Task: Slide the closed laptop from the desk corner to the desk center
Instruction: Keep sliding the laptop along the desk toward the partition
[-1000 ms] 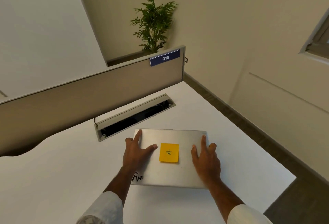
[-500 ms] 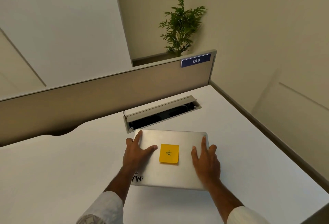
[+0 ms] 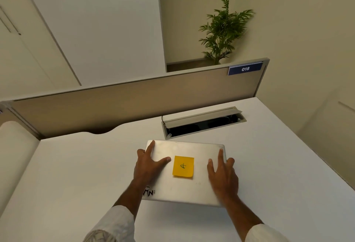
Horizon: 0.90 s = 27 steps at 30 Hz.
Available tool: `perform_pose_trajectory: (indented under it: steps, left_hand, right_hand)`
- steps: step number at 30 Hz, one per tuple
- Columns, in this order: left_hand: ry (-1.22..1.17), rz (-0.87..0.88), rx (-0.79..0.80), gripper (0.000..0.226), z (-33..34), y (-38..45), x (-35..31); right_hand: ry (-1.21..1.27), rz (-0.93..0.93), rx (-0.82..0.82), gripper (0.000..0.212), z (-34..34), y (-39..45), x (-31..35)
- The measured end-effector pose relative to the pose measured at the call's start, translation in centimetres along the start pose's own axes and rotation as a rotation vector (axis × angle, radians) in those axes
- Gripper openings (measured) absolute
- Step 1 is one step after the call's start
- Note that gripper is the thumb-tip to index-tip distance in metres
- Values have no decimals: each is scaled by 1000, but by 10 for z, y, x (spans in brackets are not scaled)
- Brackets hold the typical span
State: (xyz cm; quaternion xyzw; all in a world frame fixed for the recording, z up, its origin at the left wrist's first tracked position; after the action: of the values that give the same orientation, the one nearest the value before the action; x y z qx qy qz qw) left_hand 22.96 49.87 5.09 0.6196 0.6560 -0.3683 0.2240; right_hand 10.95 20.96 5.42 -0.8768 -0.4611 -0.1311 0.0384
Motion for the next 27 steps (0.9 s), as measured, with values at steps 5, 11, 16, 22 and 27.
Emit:
perform_pose_trajectory:
  steps: [5, 11, 16, 22, 27]
  left_hand:
    - [-4, -24, -37, 109, -30, 1, 22]
    - [-14, -46, -62, 109, -54, 2, 44]
    - [-13, -50, -61, 107, -58, 4, 58]
    - [-13, -59, -42, 107, -53, 6, 71]
    - [9, -53, -24, 106, -46, 11, 73]
  right_hand:
    - [2, -42, 4, 73, 9, -6, 34]
    - [4, -69, 21, 73, 20, -11, 63]
    - [4, -74, 21, 73, 31, -15, 72]
    - [-7, -67, 40, 72, 40, -19, 72]
    - [-21, -55, 61, 72, 43, -18, 69]
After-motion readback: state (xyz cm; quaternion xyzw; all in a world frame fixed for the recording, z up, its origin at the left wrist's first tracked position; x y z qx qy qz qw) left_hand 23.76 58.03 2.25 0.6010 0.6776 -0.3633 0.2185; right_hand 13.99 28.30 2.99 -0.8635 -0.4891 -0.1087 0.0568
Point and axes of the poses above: each hand's wrist, its own y-axis towards the middle knuckle, its own z-axis out of the palm, x = y × z, the point moved 7 cm from there along y, towards the middle knuckle, and after that the axes turned 6 degrees about -y, right-handed, at the moved point
